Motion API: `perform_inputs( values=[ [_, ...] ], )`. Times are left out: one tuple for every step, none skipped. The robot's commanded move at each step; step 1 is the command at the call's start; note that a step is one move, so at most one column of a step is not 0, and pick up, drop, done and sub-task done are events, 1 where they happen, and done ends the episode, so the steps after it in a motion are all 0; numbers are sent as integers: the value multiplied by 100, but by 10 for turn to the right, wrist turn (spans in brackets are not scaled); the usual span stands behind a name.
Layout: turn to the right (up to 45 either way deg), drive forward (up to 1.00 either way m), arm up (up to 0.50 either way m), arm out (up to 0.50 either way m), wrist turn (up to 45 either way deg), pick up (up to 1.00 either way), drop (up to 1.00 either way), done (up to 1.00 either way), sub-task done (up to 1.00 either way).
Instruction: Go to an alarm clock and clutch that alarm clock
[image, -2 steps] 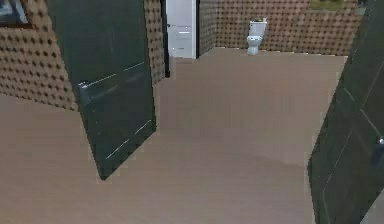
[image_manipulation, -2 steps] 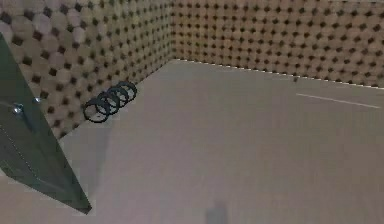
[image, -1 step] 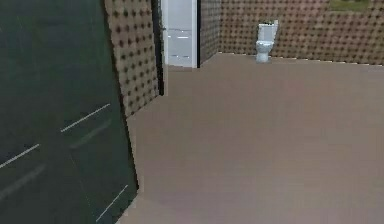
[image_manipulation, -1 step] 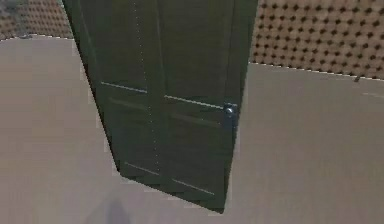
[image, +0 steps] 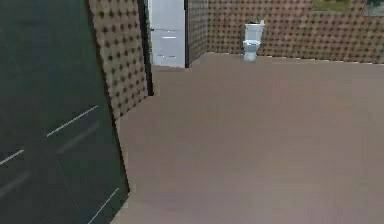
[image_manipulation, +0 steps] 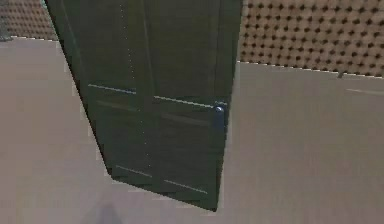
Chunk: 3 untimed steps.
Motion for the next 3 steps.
perform_inputs(
  values=[
    [0, 100, 0, 0, 0, 0, 0, 0, 0],
    [60, 0, 0, 0, 0, 0, 0, 0, 0],
    [0, 25, 0, 0, 0, 0, 0, 0, 0]
  ],
)
